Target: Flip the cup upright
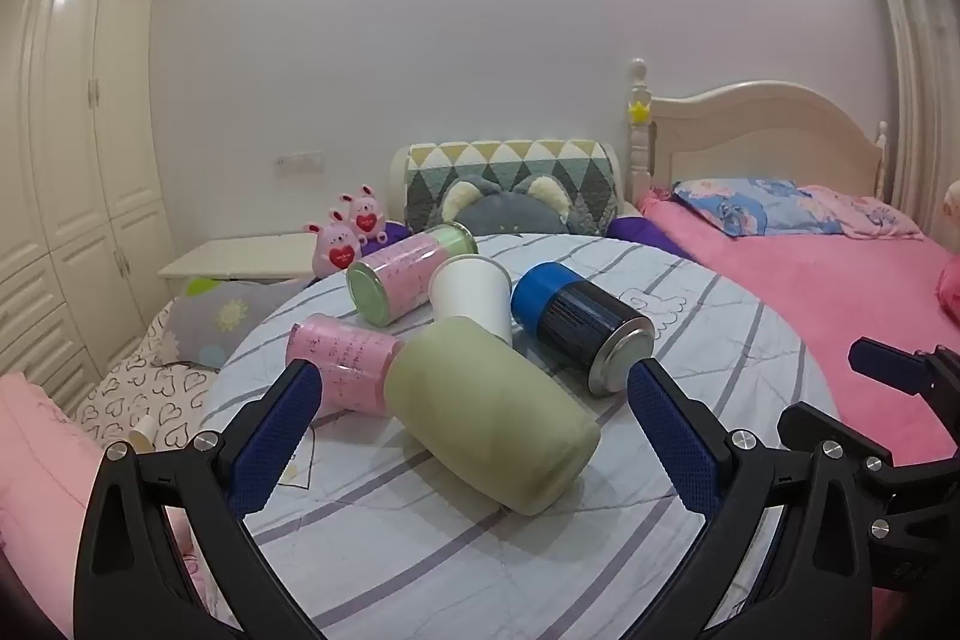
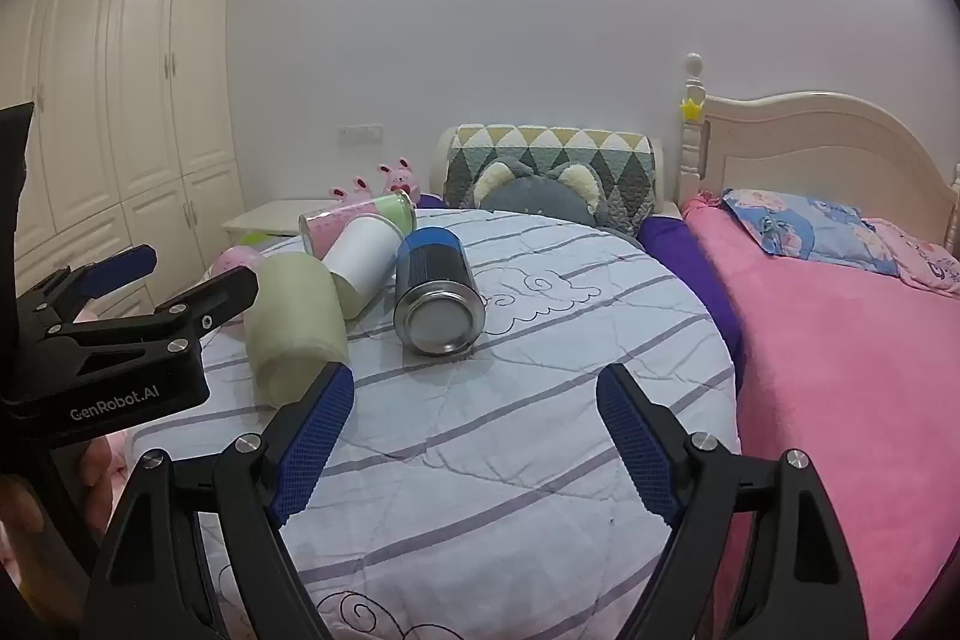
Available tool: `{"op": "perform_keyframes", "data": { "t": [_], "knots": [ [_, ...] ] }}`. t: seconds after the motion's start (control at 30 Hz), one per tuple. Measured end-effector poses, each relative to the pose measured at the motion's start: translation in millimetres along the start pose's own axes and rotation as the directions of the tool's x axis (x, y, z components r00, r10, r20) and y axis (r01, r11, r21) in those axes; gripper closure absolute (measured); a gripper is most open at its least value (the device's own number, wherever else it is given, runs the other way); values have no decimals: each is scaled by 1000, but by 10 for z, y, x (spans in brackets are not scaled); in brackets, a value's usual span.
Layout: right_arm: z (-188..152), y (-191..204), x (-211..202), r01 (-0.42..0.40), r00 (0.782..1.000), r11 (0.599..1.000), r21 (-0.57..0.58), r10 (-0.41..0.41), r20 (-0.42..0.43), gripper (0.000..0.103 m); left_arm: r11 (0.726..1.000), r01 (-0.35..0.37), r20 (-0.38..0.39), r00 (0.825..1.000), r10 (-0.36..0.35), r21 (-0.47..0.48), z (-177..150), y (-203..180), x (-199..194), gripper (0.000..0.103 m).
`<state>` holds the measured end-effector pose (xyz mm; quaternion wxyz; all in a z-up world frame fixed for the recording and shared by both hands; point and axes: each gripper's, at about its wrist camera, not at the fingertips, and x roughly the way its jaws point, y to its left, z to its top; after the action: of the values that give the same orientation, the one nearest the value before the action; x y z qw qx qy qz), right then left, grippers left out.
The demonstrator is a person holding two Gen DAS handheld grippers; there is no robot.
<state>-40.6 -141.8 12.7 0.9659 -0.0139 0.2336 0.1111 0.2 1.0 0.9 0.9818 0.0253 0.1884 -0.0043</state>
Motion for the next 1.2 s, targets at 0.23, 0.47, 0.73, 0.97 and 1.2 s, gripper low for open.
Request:
{"op": "perform_keyframes", "data": {
  "t": [0.23, 0.47, 0.73, 0.97, 1.2],
  "knots": [
    [1, 9, 29, -1, 1000, 1000, -4, 1, -6, 18, 1000, 12, -6, 1000, -12, -6, -6, 23, 5, 0],
    [-3, 23, 38, -2, 1000, 1000, -6, 2, -14, 18, 1000, -5, 1, 1000, 5, -2, -36, 31, 3, 0],
    [-20, 28, 89, 1, 1000, 1000, -10, -2, -24, 18, 1000, -7, -9, 1000, 7, 5, -34, 16, 15, 0],
    [-24, 26, 104, -3, 999, 1000, -9, 2, -37, 18, 1000, -8, -10, 1000, 8, 6, -51, 28, 34, 0],
    [-53, 30, 127, 1, 999, 1000, -11, -2, -43, 18, 1000, -12, -17, 1000, 12, 6, -69, 42, 52, 0]
  ]
}}
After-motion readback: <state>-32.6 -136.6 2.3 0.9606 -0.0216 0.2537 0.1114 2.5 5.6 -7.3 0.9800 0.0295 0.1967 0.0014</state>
